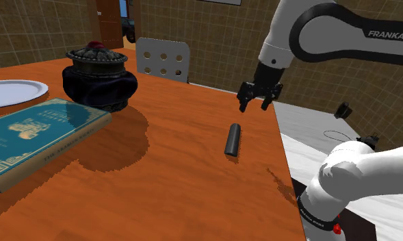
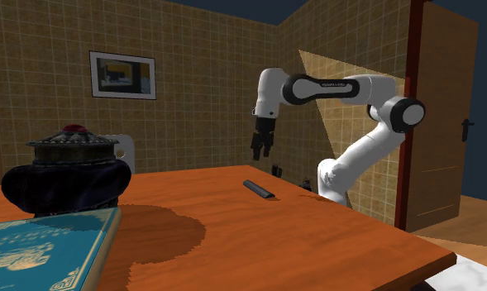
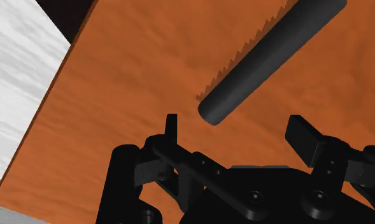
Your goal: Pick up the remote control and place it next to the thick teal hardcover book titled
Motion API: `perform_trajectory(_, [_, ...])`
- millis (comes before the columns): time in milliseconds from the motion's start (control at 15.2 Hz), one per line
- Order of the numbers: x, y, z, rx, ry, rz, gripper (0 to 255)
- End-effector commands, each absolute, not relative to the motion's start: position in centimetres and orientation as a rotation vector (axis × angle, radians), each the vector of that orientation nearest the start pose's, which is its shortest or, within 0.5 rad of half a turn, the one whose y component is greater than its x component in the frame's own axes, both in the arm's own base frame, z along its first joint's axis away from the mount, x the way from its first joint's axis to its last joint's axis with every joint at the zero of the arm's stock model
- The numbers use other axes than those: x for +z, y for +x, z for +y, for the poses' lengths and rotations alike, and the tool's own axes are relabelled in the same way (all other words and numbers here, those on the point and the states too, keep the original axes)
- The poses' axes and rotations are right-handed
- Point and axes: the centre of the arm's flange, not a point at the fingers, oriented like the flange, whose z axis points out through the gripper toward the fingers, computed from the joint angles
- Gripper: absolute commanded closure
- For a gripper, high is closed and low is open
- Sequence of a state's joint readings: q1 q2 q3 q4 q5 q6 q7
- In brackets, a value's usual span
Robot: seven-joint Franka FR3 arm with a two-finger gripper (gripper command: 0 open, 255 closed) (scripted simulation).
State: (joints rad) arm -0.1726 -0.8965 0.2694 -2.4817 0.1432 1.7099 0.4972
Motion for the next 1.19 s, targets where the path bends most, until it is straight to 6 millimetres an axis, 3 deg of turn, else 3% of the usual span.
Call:
perform_trajectory(0, [54.2,29.7,9.1,-0.225,-3.002,1.131,0])
perform_trajectory(264, [49.9,31.9,13.3,-0.278,-2.775,1.737,0])
perform_trajectory(330, [49.5,32.2,13.6,-0.282,-2.75,1.788,0])
perform_trajectory(792, [45.6,32.5,12.8,-0.282,-2.75,1.788,0])
perform_trajectory(1122, [45.6,32.5,12.8,-0.282,-2.75,1.788,0])
